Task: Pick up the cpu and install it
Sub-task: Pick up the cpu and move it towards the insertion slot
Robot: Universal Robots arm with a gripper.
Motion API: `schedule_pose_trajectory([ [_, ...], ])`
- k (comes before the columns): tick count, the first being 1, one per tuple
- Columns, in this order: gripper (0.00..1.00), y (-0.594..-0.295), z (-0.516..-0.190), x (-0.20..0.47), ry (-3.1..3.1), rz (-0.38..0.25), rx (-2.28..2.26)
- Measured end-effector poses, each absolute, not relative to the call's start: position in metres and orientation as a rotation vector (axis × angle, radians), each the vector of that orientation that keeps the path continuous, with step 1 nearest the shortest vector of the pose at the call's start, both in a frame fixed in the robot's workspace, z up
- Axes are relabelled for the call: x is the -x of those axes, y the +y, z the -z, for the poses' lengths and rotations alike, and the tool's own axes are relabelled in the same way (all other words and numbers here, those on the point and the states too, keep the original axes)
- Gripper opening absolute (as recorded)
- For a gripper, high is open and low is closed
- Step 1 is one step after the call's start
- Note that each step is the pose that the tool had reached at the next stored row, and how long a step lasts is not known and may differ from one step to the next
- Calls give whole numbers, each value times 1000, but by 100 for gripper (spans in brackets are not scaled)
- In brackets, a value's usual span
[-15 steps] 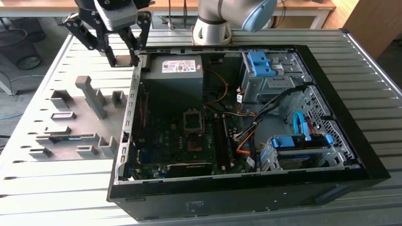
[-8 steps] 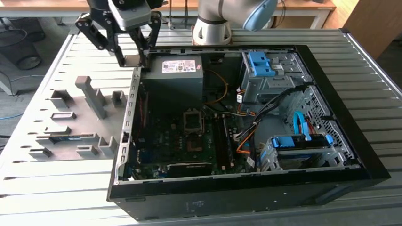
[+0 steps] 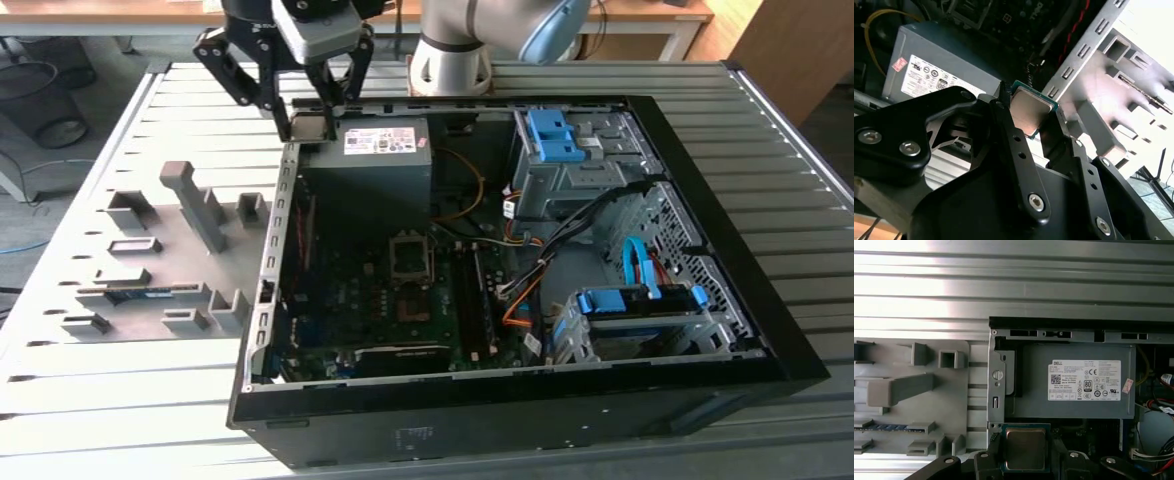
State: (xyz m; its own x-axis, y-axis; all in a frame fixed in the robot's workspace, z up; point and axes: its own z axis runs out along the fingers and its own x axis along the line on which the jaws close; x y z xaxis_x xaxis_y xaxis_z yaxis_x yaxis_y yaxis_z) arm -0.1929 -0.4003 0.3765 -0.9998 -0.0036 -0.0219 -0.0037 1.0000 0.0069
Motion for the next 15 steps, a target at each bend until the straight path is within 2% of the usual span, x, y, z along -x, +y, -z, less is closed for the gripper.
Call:
schedule_pose_trajectory([
  [15,47,-400,-376,150,3120,-12,6],
])
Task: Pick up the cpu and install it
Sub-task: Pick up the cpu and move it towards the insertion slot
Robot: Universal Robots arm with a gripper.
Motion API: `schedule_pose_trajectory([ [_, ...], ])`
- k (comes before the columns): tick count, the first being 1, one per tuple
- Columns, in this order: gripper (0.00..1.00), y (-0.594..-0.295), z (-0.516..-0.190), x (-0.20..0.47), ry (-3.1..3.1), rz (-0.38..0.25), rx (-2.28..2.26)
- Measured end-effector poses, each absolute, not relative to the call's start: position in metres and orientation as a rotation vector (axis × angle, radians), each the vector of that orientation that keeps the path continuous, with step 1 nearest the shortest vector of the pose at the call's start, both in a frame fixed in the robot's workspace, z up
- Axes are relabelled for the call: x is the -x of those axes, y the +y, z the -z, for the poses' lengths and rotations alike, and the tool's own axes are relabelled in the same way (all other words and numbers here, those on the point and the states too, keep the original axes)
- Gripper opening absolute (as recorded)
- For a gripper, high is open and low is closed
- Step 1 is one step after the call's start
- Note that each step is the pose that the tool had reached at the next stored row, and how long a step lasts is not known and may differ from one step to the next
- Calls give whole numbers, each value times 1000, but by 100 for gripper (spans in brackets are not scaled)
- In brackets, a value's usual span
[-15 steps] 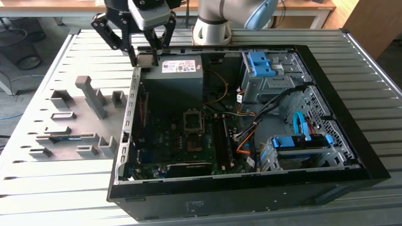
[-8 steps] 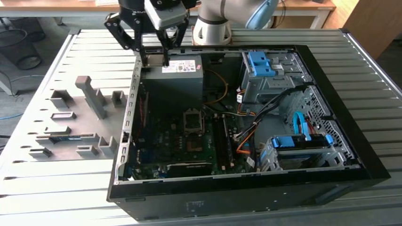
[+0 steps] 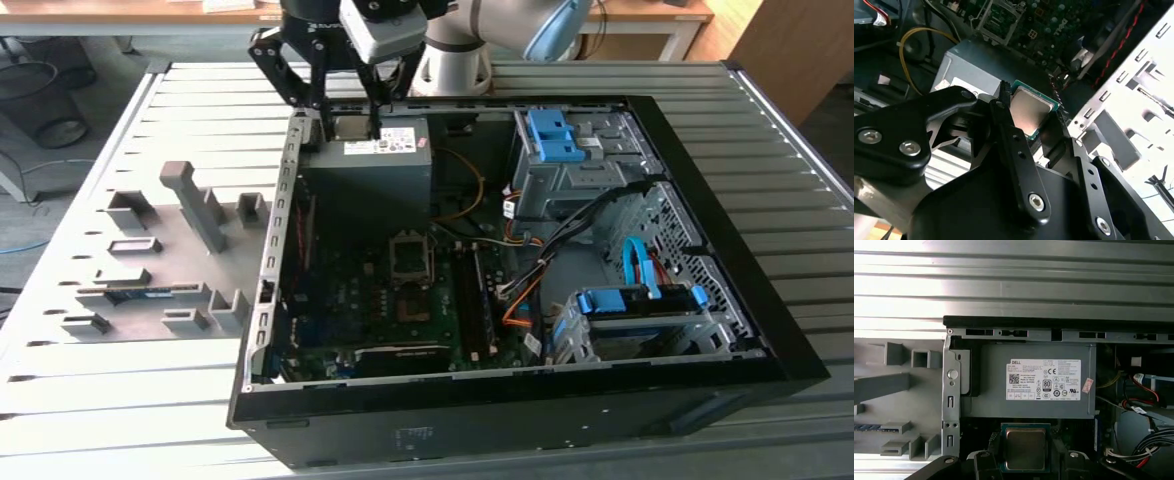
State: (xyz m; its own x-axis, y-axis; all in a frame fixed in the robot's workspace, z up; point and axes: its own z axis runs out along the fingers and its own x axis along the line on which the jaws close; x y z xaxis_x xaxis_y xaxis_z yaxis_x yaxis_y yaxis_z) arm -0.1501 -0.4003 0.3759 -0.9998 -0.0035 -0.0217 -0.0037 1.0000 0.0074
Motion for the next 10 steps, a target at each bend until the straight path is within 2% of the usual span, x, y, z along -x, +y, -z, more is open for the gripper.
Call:
schedule_pose_trajectory([
  [10,47,-400,-376,131,3120,-12,6],
])
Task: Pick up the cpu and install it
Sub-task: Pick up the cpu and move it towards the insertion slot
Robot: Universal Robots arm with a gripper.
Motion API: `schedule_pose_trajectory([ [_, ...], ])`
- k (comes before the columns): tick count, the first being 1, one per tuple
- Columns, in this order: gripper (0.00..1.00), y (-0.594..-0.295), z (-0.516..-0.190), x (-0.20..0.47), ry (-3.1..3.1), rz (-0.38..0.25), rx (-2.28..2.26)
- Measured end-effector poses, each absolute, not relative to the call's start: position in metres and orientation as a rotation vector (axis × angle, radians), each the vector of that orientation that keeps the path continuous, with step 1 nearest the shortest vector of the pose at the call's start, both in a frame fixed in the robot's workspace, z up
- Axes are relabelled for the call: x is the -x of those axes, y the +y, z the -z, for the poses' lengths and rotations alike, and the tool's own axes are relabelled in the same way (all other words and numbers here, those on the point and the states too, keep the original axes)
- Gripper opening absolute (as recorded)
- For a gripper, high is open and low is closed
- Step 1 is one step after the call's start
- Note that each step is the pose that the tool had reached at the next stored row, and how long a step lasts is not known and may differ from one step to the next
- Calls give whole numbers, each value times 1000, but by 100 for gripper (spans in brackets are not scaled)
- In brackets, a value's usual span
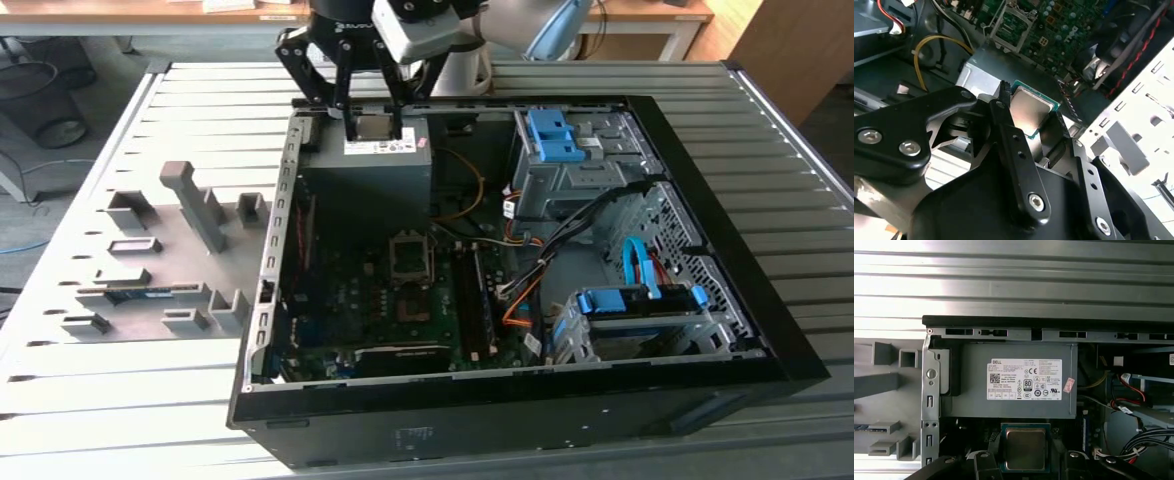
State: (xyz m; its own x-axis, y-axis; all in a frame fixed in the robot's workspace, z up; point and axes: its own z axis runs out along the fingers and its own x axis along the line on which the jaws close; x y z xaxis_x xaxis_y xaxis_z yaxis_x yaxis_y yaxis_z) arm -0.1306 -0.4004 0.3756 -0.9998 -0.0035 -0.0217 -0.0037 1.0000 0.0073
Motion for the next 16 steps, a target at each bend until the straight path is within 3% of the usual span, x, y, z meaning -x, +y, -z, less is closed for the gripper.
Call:
schedule_pose_trajectory([
  [16,47,-400,-375,102,3120,-12,6],
])
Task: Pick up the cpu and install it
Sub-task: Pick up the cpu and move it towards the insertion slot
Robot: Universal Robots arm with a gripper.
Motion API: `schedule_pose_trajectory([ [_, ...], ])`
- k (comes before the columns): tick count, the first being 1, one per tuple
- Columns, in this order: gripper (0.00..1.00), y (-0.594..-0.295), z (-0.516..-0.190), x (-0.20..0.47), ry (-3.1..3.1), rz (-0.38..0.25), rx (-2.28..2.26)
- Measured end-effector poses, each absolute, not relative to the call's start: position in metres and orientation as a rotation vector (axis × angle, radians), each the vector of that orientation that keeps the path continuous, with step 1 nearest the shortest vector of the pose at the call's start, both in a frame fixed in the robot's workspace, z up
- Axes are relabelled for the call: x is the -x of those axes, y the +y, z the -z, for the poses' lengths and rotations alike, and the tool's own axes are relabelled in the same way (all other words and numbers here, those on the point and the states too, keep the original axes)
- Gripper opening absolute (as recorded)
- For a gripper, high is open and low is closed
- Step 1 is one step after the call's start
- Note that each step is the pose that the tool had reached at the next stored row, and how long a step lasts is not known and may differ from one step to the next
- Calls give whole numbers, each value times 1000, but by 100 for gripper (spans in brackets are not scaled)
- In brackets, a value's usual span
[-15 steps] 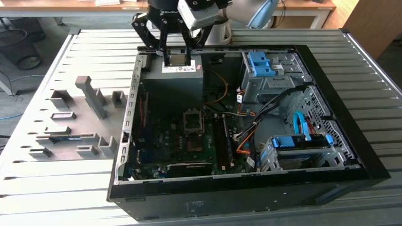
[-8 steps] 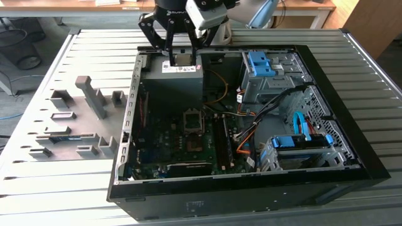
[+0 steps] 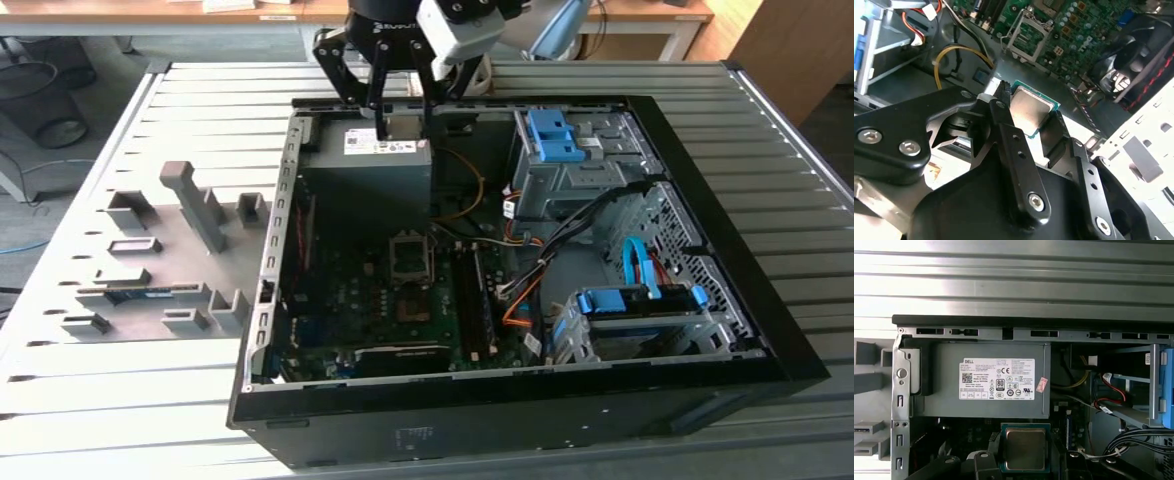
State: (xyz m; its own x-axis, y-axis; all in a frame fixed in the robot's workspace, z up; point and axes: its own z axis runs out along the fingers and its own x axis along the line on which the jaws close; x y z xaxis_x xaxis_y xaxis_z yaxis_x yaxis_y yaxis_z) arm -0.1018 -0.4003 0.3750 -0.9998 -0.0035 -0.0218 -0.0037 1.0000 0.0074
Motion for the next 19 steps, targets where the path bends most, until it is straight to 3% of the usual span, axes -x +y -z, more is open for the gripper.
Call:
schedule_pose_trajectory([
  [12,47,-401,-375,92,3120,-21,6],
  [19,47,-416,-368,92,3119,-71,5],
])
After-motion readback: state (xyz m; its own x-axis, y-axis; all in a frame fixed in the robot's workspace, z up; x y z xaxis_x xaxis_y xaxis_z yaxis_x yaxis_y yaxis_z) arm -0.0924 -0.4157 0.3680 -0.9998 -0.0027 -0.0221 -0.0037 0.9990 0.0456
